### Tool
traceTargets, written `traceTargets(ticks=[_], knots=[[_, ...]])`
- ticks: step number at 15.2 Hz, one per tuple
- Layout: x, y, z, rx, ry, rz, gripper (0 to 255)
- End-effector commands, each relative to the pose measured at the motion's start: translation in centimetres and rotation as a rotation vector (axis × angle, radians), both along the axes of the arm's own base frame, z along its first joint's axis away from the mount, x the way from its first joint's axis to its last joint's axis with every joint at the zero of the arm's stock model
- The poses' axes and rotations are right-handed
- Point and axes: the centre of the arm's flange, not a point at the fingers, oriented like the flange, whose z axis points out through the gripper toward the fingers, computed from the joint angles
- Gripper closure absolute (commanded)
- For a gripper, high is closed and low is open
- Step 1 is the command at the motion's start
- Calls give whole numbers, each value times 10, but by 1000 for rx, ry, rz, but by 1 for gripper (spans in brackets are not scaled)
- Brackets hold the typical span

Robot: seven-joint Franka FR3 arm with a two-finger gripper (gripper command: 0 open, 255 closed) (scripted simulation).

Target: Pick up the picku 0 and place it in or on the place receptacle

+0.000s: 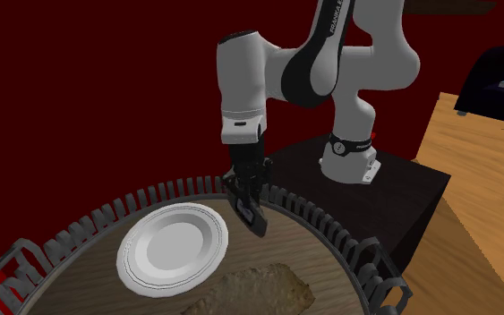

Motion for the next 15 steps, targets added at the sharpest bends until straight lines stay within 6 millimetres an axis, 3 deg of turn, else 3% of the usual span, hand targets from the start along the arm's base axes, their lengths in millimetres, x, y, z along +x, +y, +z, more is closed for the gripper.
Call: traceTargets(ticks=[1,8,15], knots=[[0,-1,11,-2,0,0,255],[0,-1,47,-2,0,0,255],[79,-44,65,-2,0,0,255]])
